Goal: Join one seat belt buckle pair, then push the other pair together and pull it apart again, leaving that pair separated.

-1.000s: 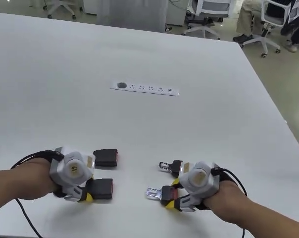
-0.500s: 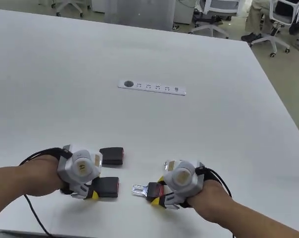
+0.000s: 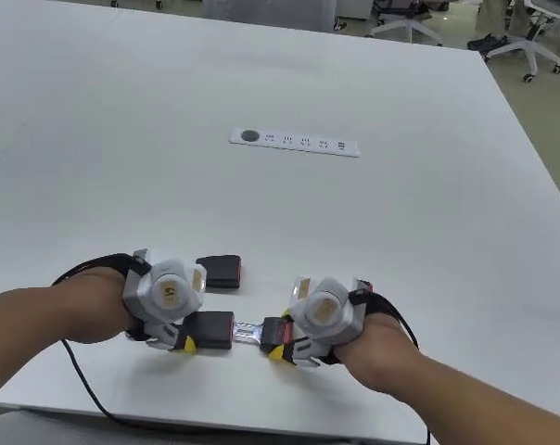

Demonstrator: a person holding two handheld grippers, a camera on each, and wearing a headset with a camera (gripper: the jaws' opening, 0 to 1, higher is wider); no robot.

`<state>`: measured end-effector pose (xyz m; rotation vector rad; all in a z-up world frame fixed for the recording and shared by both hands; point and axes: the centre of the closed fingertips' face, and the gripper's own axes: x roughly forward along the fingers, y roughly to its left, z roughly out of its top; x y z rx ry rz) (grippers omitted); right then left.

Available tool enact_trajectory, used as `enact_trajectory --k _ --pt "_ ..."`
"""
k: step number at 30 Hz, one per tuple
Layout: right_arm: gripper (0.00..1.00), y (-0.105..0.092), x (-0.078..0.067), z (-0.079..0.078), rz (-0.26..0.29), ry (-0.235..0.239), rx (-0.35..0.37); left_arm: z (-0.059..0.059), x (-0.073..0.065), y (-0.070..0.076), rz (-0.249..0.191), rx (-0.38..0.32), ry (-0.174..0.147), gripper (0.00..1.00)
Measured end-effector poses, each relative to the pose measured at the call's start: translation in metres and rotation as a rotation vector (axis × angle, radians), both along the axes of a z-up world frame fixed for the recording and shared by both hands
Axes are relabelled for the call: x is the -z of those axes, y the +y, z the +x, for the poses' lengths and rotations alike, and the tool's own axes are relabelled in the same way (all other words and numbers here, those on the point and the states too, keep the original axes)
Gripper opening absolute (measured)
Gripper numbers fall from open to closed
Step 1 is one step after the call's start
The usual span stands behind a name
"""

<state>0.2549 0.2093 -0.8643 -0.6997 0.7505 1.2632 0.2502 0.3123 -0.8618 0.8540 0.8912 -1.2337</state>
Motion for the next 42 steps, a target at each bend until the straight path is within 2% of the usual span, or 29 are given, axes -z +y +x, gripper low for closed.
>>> enact_trajectory --k 15,20,29,34,39,42 --pt "0.35 0.011 -0.001 -0.002 -0.028 -0.060 -0.034 0.000 0.000 0.000 0.007 -0.014 0.006 0.32" --pt "0.35 0.016 0.000 -0.003 -0.030 -0.052 -0.042 0.000 -0.001 0.000 0.003 -0.010 0.005 0.32" --pt "0.34 0.016 0.001 -0.002 0.012 -0.019 -0.036 0.000 -0.001 -0.001 -0.028 0.021 0.004 0.32" --pt "0.34 0.021 0.001 -0.001 0.023 -0.010 -0.027 0.000 -0.001 0.000 -0.038 0.009 0.001 0.32" --pt "0.34 0.024 0.001 0.000 0.018 -0.016 -0.045 0.000 0.000 -0.001 -0.040 0.024 0.008 0.32" --pt "0.33 0.026 0.000 -0.001 -0.004 -0.025 -0.061 0.000 0.000 -0.001 -0.031 0.031 0.011 0.32"
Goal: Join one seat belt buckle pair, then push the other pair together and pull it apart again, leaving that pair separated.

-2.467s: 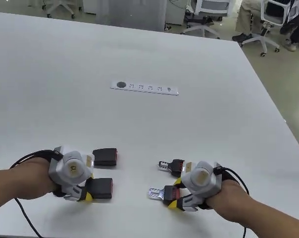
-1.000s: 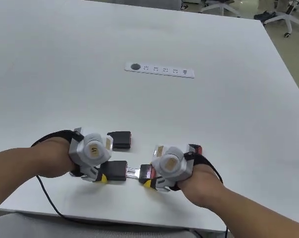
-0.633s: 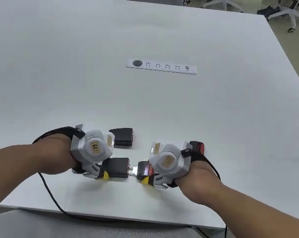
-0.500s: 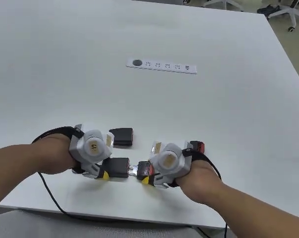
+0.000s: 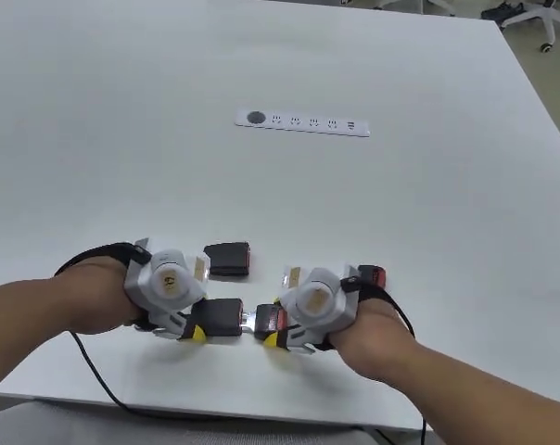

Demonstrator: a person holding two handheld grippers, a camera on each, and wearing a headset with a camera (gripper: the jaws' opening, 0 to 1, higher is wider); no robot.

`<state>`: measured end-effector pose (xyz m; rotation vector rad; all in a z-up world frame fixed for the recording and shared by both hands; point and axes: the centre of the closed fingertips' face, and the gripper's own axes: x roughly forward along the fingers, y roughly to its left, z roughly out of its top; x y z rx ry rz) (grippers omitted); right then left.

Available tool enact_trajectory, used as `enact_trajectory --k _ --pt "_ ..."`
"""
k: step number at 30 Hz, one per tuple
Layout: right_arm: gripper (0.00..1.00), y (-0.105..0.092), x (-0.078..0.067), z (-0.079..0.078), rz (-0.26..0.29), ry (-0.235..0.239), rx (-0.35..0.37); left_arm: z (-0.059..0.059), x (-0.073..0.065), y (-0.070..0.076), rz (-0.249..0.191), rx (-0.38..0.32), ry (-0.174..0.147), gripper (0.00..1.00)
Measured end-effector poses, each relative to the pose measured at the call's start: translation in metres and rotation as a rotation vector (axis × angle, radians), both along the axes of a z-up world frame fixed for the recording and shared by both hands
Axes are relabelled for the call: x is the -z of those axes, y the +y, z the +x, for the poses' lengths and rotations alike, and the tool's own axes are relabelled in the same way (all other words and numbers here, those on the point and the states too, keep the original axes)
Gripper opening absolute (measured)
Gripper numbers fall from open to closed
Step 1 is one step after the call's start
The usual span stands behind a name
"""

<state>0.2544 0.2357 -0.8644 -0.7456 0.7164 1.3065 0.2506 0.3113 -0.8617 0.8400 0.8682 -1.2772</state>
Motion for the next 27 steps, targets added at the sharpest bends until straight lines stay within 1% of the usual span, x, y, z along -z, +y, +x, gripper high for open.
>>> enact_trajectory --k 5,7,8,11,12,15,18,20,21,22,24,27 --pt "0.33 0.000 0.000 0.001 0.001 0.002 -0.011 0.000 0.000 0.000 -0.002 0.008 0.008 0.32" --pt "0.33 0.001 0.000 0.001 -0.017 -0.001 -0.025 0.000 0.001 -0.001 0.001 0.017 0.011 0.32" --pt "0.33 0.001 0.000 0.002 -0.038 -0.006 -0.044 -0.001 0.001 -0.001 0.005 0.026 0.009 0.32" --pt "0.33 0.009 0.000 0.002 -0.041 -0.003 -0.065 -0.001 0.001 -0.002 0.010 0.038 0.013 0.32" --pt "0.33 0.008 0.000 0.003 -0.049 -0.002 -0.068 -0.001 0.001 -0.002 0.011 0.038 0.015 0.32" --pt "0.33 0.007 0.000 0.002 -0.029 0.011 -0.052 -0.001 0.001 -0.001 0.002 0.033 0.016 0.32" --pt "0.33 0.009 -0.001 0.000 0.001 0.028 -0.011 -0.001 0.001 -0.001 -0.005 0.031 0.015 0.32" --pt "0.33 0.012 -0.002 0.000 0.010 0.022 -0.005 0.000 0.001 -0.001 -0.005 0.039 0.013 0.32" --pt "0.33 0.014 -0.002 -0.001 0.016 0.023 -0.003 -0.001 0.001 -0.001 0.001 0.040 0.018 0.32" --pt "0.33 0.011 -0.003 -0.003 0.011 0.033 0.007 0.000 0.001 -0.002 -0.002 0.042 0.015 0.32" --pt "0.33 0.011 -0.003 -0.002 0.018 0.029 0.007 0.000 0.000 -0.002 0.008 0.049 0.016 0.32" --pt "0.33 0.012 -0.003 -0.001 0.016 0.028 0.010 0.000 0.001 -0.001 0.010 0.046 0.016 0.32"
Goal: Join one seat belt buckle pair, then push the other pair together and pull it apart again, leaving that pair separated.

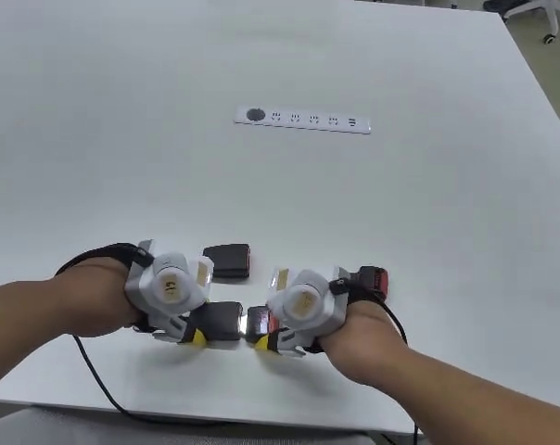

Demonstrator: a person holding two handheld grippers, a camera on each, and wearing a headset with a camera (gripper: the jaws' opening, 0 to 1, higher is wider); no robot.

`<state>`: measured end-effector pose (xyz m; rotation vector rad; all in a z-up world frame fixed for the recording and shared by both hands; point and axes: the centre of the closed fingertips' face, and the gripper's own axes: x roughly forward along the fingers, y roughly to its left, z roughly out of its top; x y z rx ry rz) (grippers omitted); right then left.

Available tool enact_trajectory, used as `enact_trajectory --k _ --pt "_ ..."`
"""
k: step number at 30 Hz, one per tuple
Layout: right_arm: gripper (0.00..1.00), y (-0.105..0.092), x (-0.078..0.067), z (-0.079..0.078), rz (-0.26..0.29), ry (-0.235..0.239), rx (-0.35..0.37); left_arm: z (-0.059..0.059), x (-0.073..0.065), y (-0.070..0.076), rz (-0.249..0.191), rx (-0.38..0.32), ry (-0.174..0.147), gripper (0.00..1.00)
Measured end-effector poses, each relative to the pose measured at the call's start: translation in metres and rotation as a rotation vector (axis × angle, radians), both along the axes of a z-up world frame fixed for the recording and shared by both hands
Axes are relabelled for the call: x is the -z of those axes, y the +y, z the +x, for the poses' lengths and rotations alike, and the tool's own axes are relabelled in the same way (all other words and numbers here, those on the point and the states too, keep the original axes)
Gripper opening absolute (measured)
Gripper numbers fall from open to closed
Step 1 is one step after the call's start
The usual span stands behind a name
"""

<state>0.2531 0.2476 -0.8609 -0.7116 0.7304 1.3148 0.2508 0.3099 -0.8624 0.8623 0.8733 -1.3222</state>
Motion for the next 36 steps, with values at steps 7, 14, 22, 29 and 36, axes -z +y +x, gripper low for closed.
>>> enact_trajectory --k 7,14,22,29,36 --pt "0.33 -0.0012 0.0005 0.0009 0.001 -0.005 0.004 -0.0001 -0.0007 0.0006 -0.008 -0.018 -0.003 0.32" --pt "0.33 -0.0062 -0.0004 0.0025 0.020 0.001 -0.032 0.0010 -0.0009 0.0019 -0.037 -0.021 0.002 0.31" --pt "0.34 -0.0055 0.0008 0.0010 0.006 -0.001 -0.046 0.0007 -0.0011 0.0014 -0.034 -0.061 0.022 0.32" --pt "0.36 -0.0060 0.0016 0.0007 -0.006 -0.023 -0.074 -0.0007 -0.0013 -0.0004 -0.003 -0.049 0.013 0.33" --pt "0.37 -0.0046 0.0018 0.0014 -0.010 -0.037 -0.064 0.0004 -0.0015 -0.0005 -0.015 -0.101 0.010 0.35"
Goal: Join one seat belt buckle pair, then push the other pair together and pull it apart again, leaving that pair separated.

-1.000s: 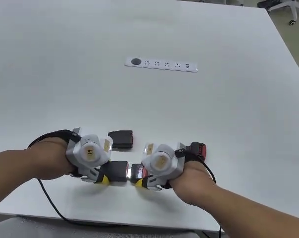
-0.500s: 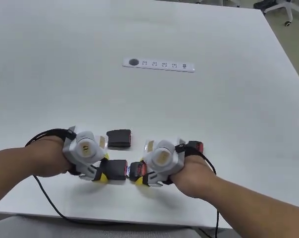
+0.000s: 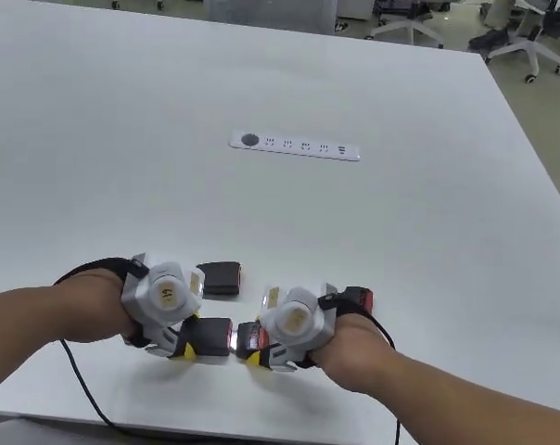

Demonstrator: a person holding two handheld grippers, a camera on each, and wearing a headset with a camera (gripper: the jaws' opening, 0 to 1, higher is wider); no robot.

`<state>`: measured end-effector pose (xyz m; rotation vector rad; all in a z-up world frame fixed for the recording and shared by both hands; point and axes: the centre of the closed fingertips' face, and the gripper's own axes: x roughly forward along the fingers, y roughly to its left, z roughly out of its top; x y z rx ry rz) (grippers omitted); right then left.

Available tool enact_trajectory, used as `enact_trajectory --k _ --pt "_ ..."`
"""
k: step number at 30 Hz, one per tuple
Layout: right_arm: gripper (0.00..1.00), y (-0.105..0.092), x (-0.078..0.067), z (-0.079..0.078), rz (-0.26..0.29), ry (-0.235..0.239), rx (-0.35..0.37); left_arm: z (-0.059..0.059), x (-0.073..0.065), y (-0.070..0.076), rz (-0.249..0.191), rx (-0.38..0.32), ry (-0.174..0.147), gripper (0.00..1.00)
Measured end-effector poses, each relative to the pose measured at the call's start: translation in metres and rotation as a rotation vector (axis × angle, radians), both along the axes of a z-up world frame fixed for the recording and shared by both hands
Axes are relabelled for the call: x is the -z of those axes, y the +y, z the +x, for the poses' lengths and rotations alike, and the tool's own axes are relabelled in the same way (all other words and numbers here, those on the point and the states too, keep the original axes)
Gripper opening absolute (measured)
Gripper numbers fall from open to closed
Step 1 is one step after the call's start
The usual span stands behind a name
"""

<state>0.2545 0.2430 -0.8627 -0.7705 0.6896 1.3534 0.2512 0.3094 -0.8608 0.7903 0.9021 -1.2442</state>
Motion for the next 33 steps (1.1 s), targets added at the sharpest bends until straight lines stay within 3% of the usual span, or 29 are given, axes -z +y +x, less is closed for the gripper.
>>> enact_trajectory --k 2,5,10,13,15,18,25,33 --pt "0.38 0.000 0.000 0.000 -0.005 -0.006 0.001 -0.001 -0.001 -0.002 0.001 0.023 -0.027 0.37" --pt "0.38 0.000 -0.003 0.000 -0.007 -0.011 0.001 0.000 -0.008 -0.005 -0.008 0.016 -0.037 0.39" --pt "0.38 0.002 -0.028 0.003 0.042 -0.018 0.022 0.002 -0.029 -0.009 -0.025 0.040 -0.073 0.38" --pt "0.38 0.004 -0.038 0.005 0.054 -0.032 0.022 0.015 -0.042 -0.007 -0.014 0.064 -0.155 0.35" --pt "0.38 0.004 -0.044 0.008 0.057 -0.048 0.017 0.020 -0.049 -0.007 -0.040 0.036 -0.158 0.36" --pt "0.38 0.002 -0.049 0.015 0.059 -0.065 0.017 0.030 -0.050 -0.004 -0.035 0.025 -0.169 0.38" --pt "0.37 -0.014 -0.047 0.020 0.041 -0.073 0.000 0.048 -0.052 -0.003 -0.041 0.000 -0.185 0.40" --pt "0.37 -0.062 -0.044 0.049 0.007 -0.087 0.074 0.070 -0.050 -0.008 -0.035 -0.005 -0.194 0.42"
